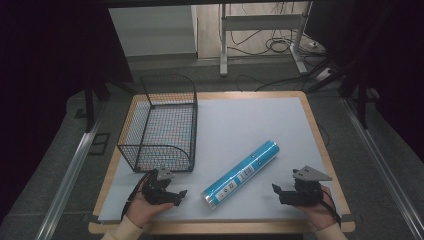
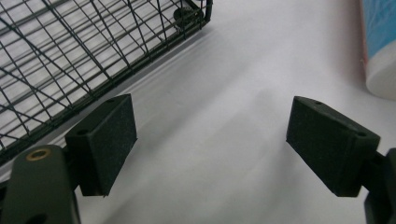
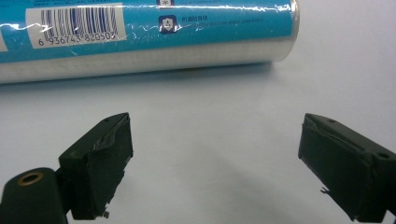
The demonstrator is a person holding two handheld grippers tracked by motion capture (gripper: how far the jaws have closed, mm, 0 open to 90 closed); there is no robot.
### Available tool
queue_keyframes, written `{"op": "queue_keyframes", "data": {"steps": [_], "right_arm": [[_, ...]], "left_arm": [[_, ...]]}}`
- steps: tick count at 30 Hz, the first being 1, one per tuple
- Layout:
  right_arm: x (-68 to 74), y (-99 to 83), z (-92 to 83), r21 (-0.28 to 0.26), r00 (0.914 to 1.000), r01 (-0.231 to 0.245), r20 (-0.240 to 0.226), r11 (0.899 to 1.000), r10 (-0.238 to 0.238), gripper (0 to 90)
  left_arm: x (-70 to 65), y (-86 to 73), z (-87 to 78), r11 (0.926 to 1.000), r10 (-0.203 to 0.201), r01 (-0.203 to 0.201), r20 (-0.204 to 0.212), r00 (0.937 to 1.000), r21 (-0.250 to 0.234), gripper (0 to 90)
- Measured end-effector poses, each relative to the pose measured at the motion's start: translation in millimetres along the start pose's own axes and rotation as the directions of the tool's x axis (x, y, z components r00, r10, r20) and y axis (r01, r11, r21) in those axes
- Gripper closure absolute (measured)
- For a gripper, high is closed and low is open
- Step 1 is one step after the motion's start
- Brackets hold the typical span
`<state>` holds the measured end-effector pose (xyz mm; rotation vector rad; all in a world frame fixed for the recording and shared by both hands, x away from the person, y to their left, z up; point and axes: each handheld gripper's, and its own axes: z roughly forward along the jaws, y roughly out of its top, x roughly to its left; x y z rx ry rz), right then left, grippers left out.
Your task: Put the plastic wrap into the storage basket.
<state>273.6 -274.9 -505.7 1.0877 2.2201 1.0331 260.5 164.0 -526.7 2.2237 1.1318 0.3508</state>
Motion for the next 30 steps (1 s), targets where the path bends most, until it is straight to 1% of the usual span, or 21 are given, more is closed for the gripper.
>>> {"op": "queue_keyframes", "data": {"steps": [3,7,8,9,12,14,16,19,21,23,26,30], "right_arm": [[-2.0,-3.1,-0.8,-0.001,0.9998,-0.005,-0.017,1.0,0.005,11.4],[-5.2,-3.4,-5.2,-0.008,0.9993,-0.013,-0.036,1.0,0.013,12.4],[-5.5,-2.9,-6.4,-0.011,0.9993,-0.012,-0.037,1.0,0.012,12.4],[-5.5,-3.0,-7.3,-0.017,0.9993,-0.007,-0.037,1.0,0.007,12.7],[-5.1,-4.3,-7.5,-0.013,0.9991,0.006,-0.043,1.0,-0.007,12.9],[-4.9,-4.1,-6.0,-0.005,0.999,0.004,-0.046,1.0,-0.004,12.9],[-3.4,-3.4,-4.7,-0.008,0.9989,0.007,-0.046,1.0,-0.007,13.0],[1.2,-3.4,-4.8,-0.003,0.9988,0.019,-0.046,1.0,-0.019,13.0],[5.1,-3.3,-6.2,-0.003,0.9982,0.036,-0.047,0.999,-0.036,13.0],[8.4,-2.9,-6.8,-0.005,0.9976,0.051,-0.046,0.999,-0.051,13.0],[8.6,-3.2,-6.3,-0.002,0.9977,0.047,-0.049,0.999,-0.047,13.0],[6.6,-4.7,-6.2,0.005,0.9981,0.04,-0.048,0.999,-0.039,13.0]], "left_arm": [[0.4,3.3,1.9,1.0,-0.009,0.009,-0.002,1.0,-0.003,16.0],[-0.7,4.6,5.1,0.9999,0.0,0.0,0.004,1.0,0.012,15.9],[-0.7,4.6,5.1,0.9999,0.0,0.0,0.004,1.0,0.012,15.9],[-1.5,4.1,4.8,0.9999,0.008,-0.008,0.002,1.0,0.014,15.9],[-2.3,3.0,1.8,1.0,-0.003,0.003,-0.008,1.0,0.005,16.0],[-2.5,2.9,-0.8,1.0,-0.009,0.009,-0.006,0.9999,0.003,16.0],[-2.4,4.5,-4.6,1.0,-0.003,0.003,-0.003,1.0,0.005,16.2],[-4.4,7.9,-11.2,0.9999,0.004,-0.004,-0.007,1.0,-0.01,16.8],[-4.3,10.0,-14.8,0.9997,0.014,-0.015,-0.007,0.9999,-0.017,17.1],[-3.1,11.1,-16.1,0.9997,0.001,-0.001,0.011,0.9999,-0.024,16.9],[-1.9,11.4,-13.9,0.9998,0.002,-0.001,0.021,0.9998,-0.018,16.2],[-2.0,12.2,-13.0,0.9997,0.009,-0.008,0.019,0.9998,-0.023,14.9]]}}
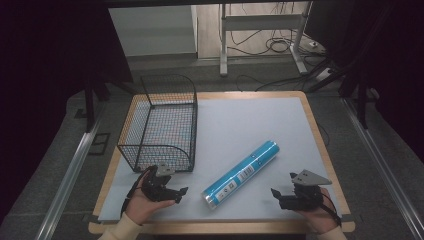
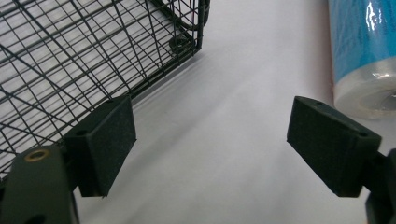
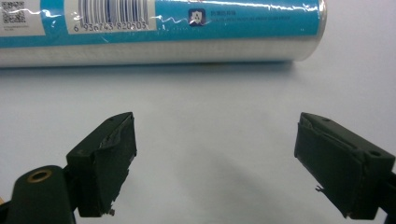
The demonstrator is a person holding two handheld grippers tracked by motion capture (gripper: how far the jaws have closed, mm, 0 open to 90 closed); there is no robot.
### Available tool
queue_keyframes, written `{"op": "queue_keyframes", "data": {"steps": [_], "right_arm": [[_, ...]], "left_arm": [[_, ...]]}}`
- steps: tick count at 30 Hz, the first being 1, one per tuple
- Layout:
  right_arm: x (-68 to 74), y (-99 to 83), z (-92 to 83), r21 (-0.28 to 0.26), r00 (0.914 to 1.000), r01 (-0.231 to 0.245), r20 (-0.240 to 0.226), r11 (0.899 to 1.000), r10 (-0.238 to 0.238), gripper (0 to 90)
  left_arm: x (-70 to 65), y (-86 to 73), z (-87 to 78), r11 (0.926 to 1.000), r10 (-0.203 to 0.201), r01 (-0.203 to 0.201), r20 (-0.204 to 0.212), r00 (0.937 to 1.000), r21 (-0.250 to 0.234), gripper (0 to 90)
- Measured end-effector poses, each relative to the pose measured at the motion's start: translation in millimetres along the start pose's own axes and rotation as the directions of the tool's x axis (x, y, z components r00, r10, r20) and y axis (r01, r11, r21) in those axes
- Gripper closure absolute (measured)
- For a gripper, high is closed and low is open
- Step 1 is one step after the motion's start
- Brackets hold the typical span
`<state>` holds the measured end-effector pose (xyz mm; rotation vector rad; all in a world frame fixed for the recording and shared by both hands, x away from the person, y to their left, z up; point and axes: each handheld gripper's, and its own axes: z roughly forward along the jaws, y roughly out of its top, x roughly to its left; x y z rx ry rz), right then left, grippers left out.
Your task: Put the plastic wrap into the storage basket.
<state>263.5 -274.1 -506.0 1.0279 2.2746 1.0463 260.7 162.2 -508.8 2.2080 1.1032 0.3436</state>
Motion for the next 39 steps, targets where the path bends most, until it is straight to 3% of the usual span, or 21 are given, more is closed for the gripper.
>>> {"op": "queue_keyframes", "data": {"steps": [12,24,39], "right_arm": [[-0.1,-6.0,-5.9,0.008,0.9988,-0.04,0.03,0.999,0.039,12.7],[-2.2,-7.7,-6.6,0.011,0.9982,-0.052,0.031,0.999,0.052,12.7],[-3.2,-8.0,-7.4,0.01,0.9983,-0.046,0.037,0.999,0.045,12.7]], "left_arm": [[-18.4,18.5,-12.4,0.9985,0.036,-0.035,0.025,0.999,-0.043,15.0],[-30.6,37.3,-12.3,0.9981,0.044,-0.042,0.036,0.9984,-0.045,15.2],[-42.3,68.6,-10.7,0.9941,0.103,-0.1,0.057,0.9931,-0.042,14.7]]}}
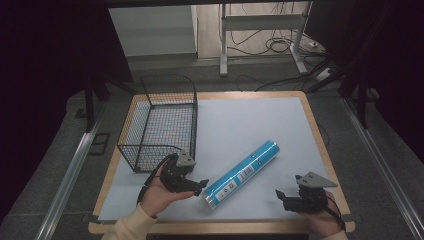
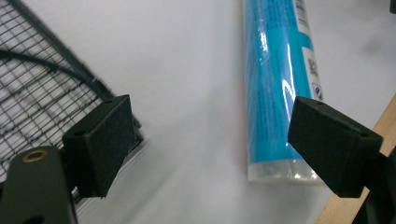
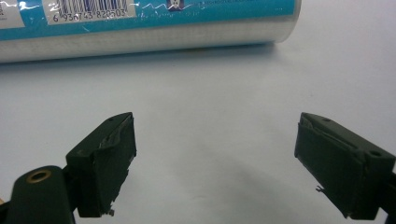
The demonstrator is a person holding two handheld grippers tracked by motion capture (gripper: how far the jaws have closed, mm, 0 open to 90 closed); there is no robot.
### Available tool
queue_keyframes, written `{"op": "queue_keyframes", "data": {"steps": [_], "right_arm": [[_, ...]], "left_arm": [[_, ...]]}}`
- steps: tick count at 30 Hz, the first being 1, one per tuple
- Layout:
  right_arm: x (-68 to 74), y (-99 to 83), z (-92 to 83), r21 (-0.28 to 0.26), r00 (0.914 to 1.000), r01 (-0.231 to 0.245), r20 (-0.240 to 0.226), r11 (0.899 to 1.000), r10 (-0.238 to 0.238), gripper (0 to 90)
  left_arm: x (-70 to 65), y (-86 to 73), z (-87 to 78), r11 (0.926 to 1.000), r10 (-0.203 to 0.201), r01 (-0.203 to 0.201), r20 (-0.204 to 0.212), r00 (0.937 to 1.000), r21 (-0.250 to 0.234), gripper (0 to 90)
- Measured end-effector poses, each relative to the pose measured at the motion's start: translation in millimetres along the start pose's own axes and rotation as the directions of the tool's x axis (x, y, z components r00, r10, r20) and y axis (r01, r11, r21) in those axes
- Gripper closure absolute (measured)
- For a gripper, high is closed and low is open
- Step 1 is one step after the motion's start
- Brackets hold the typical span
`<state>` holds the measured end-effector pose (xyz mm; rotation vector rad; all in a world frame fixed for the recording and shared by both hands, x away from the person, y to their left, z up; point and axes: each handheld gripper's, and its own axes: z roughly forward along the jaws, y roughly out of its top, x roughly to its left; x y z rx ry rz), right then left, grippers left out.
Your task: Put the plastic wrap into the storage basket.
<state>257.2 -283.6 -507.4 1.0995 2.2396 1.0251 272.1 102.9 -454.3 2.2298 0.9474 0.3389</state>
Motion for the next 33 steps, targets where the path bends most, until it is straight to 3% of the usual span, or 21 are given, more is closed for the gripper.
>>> {"op": "queue_keyframes", "data": {"steps": [13,33], "right_arm": [[-0.1,-0.8,-0.2,-0.004,0.9998,0.016,0.015,1.0,-0.016,12.8],[0.5,-1.2,0.9,0.007,0.9993,0.033,0.019,0.999,-0.033,12.8]], "left_arm": [[-8.7,19.6,12.2,0.9993,0.034,-0.034,0.021,0.9992,0.014,13.8],[-18.2,35.4,29.2,0.9971,0.059,-0.061,0.039,0.9975,0.045,13.1]]}}
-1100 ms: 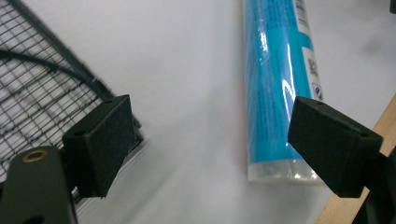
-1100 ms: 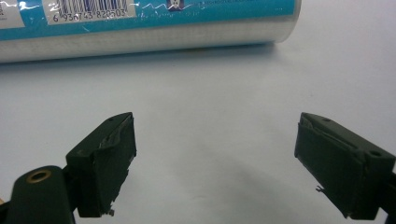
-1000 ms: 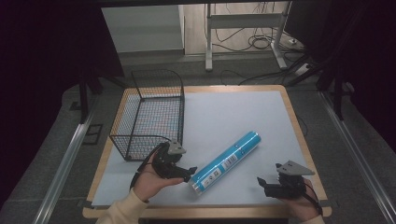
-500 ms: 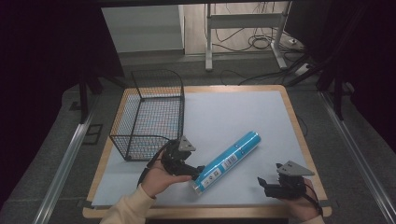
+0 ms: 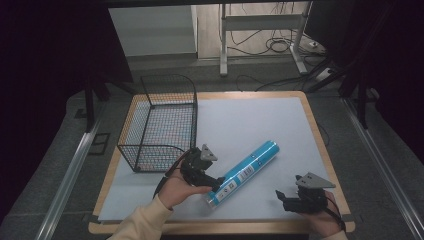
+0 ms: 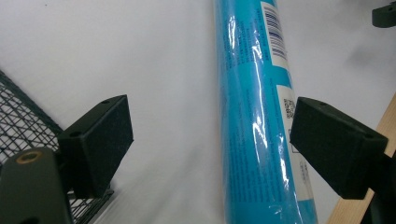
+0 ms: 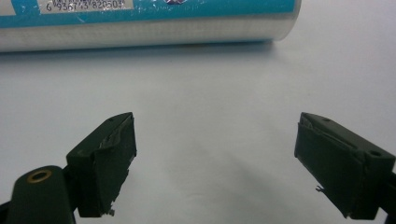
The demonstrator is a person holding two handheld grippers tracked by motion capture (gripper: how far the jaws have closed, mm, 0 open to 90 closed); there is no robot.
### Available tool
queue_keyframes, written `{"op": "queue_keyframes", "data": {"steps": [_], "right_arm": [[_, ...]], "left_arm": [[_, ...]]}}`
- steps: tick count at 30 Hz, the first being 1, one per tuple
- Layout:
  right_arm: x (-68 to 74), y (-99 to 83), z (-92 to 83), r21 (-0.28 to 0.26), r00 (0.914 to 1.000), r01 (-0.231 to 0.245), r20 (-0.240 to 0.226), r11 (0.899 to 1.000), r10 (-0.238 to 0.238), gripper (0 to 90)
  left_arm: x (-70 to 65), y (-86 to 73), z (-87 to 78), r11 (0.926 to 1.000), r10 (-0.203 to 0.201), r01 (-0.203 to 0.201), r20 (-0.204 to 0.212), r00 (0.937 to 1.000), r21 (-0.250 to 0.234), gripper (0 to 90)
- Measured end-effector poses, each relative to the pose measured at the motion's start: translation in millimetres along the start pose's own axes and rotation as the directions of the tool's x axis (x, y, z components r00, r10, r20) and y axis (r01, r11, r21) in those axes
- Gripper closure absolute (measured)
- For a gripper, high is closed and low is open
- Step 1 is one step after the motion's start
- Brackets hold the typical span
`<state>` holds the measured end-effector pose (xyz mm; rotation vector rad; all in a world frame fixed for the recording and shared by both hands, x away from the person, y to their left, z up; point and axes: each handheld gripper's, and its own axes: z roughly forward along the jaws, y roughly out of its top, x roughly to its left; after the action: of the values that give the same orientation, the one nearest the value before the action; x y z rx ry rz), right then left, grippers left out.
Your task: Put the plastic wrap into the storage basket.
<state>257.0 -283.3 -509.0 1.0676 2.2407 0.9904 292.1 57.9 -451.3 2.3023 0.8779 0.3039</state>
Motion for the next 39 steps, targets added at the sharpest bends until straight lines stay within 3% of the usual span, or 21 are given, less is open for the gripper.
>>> {"op": "queue_keyframes", "data": {"steps": [16,27,39], "right_arm": [[-1.5,0.1,-2.2,-0.014,0.9999,-0.006,0.015,1.0,0.006,12.9],[-1.3,-0.1,-2.0,-0.01,1.0,-0.001,0.009,1.0,0.001,12.9],[-1.8,-0.8,-2.0,-0.005,0.9999,-0.005,0.01,1.0,0.005,12.8]], "left_arm": [[-11.1,12.6,21.2,0.999,0.026,-0.028,0.031,0.9992,0.036,13.4],[-14.6,21.8,34.0,0.9988,0.019,-0.021,0.04,0.999,0.044,13.4],[-28.0,42.4,51.0,0.9966,0.041,-0.046,0.065,0.997,0.069,13.0]]}}
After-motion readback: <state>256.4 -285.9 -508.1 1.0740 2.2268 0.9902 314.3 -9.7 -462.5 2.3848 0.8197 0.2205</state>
